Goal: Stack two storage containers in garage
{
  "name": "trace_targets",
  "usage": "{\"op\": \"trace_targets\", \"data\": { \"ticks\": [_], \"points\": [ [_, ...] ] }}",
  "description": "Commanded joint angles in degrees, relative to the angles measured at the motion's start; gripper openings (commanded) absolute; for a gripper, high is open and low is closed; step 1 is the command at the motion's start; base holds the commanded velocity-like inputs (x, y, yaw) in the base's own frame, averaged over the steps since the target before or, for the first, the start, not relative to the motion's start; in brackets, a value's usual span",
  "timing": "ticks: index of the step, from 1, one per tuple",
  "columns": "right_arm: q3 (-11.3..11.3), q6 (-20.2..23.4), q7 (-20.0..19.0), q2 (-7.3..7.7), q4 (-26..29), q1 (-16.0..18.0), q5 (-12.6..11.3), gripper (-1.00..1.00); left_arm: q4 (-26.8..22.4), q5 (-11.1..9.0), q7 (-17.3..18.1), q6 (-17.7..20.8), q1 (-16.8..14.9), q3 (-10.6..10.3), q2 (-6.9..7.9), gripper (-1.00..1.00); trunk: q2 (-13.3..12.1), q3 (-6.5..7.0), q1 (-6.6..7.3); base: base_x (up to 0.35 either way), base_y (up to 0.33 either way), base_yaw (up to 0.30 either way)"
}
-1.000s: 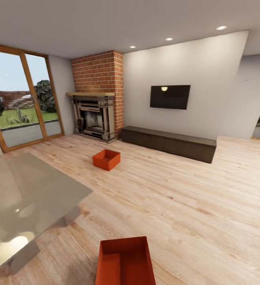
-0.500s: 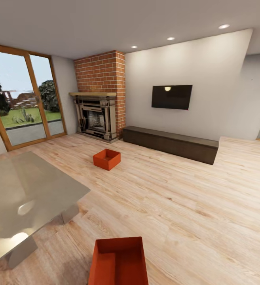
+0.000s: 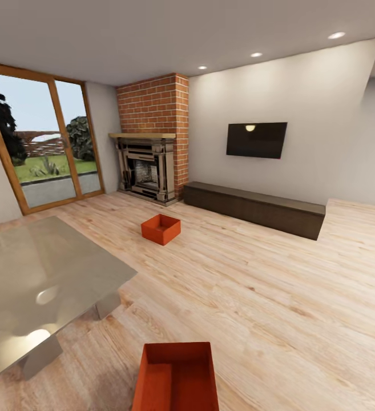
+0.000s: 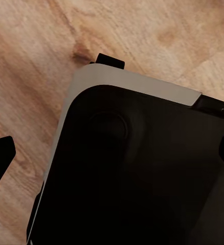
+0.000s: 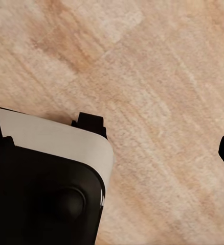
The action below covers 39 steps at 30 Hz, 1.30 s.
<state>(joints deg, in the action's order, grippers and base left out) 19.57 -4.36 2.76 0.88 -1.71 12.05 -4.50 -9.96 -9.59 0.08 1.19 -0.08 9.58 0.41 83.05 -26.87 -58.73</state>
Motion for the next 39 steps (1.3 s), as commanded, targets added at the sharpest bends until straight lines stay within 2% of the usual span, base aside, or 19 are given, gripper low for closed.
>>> {"op": "trace_targets", "data": {
  "ticks": [1,39],
  "points": [
    [0.47,-0.34,0.06,-0.02,-0.2,0.07,-0.45,1.0,-0.06,-0.6,0.01,0.13,-0.01,0.0,-0.01,1.0,0.03,-0.05,0.0,0.0,0.0,0.039],
    [0.56,-0.22,0.05,0.0,-0.14,0.06,-0.34,1.0,-0.06,-0.6,0.01,0.13,-0.01,0.0,-0.08,1.0,0.03,-0.05,0.0,0.0,0.045,0.003]
  ]
}}
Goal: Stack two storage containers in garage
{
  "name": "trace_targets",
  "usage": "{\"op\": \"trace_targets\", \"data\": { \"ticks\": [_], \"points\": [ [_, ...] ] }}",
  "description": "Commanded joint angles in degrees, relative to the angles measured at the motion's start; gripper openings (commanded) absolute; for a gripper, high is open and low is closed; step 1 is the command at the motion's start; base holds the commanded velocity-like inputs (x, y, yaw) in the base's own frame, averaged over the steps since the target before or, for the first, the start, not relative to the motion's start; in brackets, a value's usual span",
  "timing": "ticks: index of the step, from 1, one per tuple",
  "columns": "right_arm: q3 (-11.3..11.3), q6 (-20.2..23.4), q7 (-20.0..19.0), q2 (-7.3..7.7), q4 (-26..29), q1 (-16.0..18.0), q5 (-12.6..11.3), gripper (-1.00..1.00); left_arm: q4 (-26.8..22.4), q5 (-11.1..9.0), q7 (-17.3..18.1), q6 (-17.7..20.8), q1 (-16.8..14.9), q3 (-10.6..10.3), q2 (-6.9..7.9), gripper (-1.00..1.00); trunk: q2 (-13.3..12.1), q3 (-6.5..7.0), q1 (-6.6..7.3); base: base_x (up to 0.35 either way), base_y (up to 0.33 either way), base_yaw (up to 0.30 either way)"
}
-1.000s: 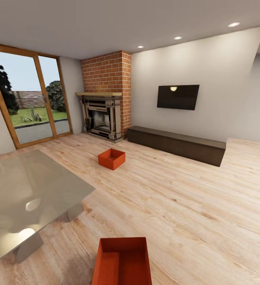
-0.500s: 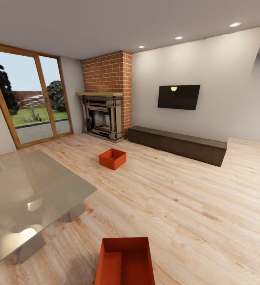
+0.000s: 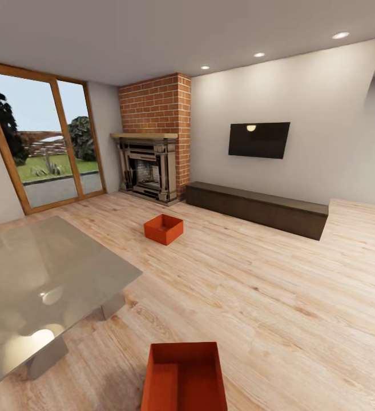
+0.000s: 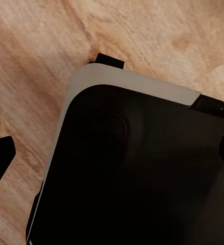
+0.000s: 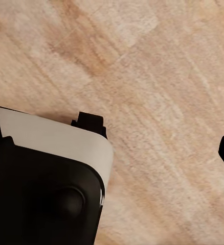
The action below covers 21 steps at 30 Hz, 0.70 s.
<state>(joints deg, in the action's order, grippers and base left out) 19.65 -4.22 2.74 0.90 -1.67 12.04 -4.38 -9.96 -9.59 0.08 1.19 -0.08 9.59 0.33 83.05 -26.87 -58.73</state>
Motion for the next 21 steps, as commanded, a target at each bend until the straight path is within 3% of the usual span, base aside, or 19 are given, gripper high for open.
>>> {"op": "trace_targets", "data": {
  "ticks": [1,7,15,21],
  "points": [
    [0.47,-0.35,0.08,-0.02,-0.18,0.07,-0.46,1.0,-0.06,-0.6,0.01,0.13,-0.01,-0.01,-0.01,1.0,0.03,-0.06,0.0,0.0,0.07,0.0],
    [0.47,-0.37,0.08,-0.02,-0.17,0.08,-0.51,1.0,-0.06,-0.59,0.01,0.13,-0.01,-0.01,-0.05,1.0,0.03,-0.06,0.0,0.0,0.054,0.012],
    [0.47,-0.43,0.08,-0.01,-0.17,0.09,-0.54,1.0,-0.06,-0.59,0.01,0.13,-0.01,-0.01,-0.06,1.0,0.03,-0.06,0.0,0.0,0.006,0.186],
    [0.47,-0.43,0.08,0.04,-0.17,0.09,-0.54,1.0,-0.06,-0.6,0.01,0.13,-0.01,-0.01,-0.01,1.0,0.03,-0.06,0.0,0.0,0.001,0.068]
  ]
}}
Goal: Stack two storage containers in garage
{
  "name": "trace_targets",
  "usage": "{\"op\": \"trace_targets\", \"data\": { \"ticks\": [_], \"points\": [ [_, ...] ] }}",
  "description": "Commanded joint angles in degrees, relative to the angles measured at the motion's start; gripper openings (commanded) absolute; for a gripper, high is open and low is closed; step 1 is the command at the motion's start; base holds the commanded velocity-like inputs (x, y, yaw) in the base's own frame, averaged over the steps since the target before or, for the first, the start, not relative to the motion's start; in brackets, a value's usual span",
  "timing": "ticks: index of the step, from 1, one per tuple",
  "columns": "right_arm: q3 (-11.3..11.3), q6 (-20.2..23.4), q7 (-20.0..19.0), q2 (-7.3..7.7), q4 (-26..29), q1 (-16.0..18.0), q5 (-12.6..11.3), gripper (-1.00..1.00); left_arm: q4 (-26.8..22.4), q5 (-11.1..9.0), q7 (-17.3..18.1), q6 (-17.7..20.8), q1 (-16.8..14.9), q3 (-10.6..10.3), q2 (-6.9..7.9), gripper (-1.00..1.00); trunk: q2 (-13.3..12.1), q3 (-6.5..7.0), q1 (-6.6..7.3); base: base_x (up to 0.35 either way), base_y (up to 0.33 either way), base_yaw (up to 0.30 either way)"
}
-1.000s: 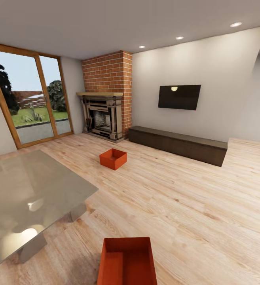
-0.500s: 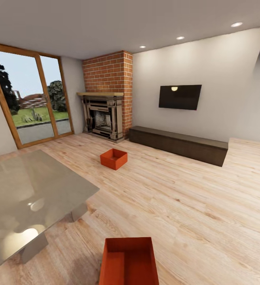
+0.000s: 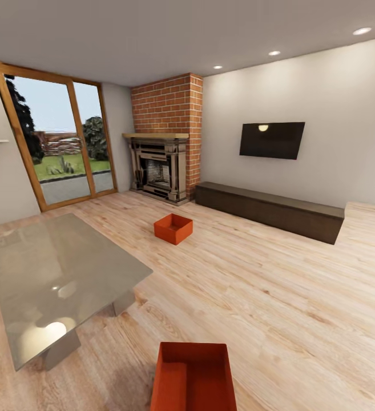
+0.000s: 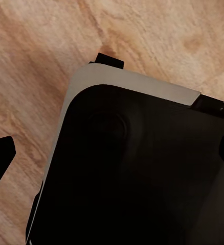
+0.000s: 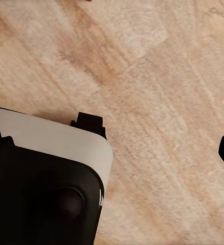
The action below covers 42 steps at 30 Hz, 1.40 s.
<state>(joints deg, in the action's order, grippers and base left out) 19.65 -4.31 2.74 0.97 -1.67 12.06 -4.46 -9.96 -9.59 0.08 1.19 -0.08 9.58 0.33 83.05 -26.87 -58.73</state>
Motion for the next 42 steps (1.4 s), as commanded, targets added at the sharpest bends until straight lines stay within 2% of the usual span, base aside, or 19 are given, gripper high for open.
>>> {"op": "trace_targets", "data": {
  "ticks": [1,23,32,42],
  "points": [
    [0.47,-0.35,0.07,-0.05,-0.18,0.07,-0.46,1.0,-0.06,-0.6,0.01,0.13,-0.01,0.0,0.01,1.0,0.03,-0.06,0.0,0.0,0.0,0.021],
    [0.39,-0.51,0.07,-0.08,-0.18,0.07,-0.72,1.0,-0.02,-0.57,0.01,0.13,-0.01,0.0,-0.02,1.0,0.03,-0.06,0.0,0.0,0.0,0.002],
    [0.3,-0.44,0.07,-0.09,-0.18,0.07,-0.99,1.0,0.02,-0.55,0.01,0.13,-0.01,0.0,-0.04,1.0,0.03,-0.06,0.0,0.0,0.0,-0.155],
    [0.25,-0.45,0.07,-0.09,-0.18,0.07,-1.0,1.0,0.02,-0.55,0.01,0.13,-0.01,0.0,-0.04,1.0,0.03,-0.06,0.0,0.0,0.0,-0.029]
  ]
}}
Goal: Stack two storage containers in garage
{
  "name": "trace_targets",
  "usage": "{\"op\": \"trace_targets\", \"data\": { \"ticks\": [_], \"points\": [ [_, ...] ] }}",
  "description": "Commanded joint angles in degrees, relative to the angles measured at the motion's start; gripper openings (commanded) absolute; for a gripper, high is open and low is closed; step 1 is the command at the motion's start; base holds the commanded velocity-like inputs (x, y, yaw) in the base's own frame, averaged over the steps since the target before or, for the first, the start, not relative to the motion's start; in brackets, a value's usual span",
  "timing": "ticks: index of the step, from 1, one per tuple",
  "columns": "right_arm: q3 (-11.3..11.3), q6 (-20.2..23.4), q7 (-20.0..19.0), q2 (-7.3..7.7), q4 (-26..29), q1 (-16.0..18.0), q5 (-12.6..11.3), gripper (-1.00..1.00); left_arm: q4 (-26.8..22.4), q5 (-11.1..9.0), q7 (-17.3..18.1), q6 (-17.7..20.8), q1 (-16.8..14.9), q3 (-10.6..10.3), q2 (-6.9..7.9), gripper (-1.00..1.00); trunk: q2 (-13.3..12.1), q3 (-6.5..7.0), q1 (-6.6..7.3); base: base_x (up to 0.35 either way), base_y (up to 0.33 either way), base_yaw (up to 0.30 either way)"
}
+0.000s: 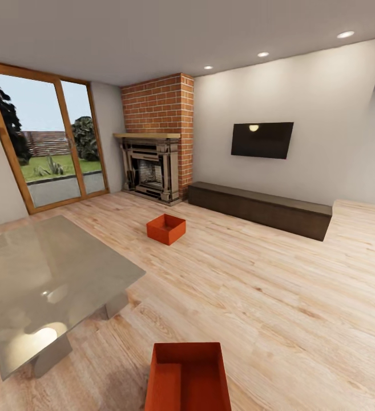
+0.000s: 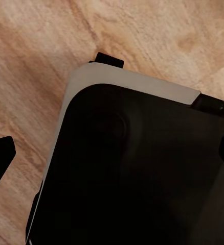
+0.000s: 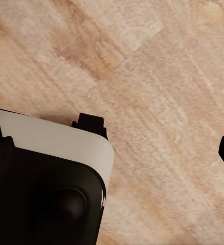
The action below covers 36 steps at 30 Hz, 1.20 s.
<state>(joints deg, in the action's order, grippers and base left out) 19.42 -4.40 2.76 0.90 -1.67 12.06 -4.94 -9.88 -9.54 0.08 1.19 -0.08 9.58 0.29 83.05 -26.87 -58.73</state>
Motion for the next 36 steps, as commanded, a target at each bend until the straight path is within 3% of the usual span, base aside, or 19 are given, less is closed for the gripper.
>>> {"op": "trace_targets", "data": {
  "ticks": [1,14,36],
  "points": [
    [0.5,-0.35,0.06,-0.02,-0.18,0.07,-0.51,1.0,-0.06,-0.62,0.01,0.13,-0.01,0.0,-0.01,1.0,0.03,-0.06,0.0,0.0,0.0,-0.003],
    [0.45,-0.06,0.01,-0.3,-0.18,0.07,-0.34,1.0,-0.06,-0.61,0.01,0.13,-0.01,0.0,0.0,1.0,0.03,-0.13,0.0,0.0,0.0,-0.001],
    [0.35,-0.36,-0.29,0.06,-0.18,0.07,-0.59,1.0,0.03,0.12,-0.16,0.13,-0.01,-0.45,0.29,1.0,0.03,-2.11,0.0,0.0,0.0,0.0]
  ]
}}
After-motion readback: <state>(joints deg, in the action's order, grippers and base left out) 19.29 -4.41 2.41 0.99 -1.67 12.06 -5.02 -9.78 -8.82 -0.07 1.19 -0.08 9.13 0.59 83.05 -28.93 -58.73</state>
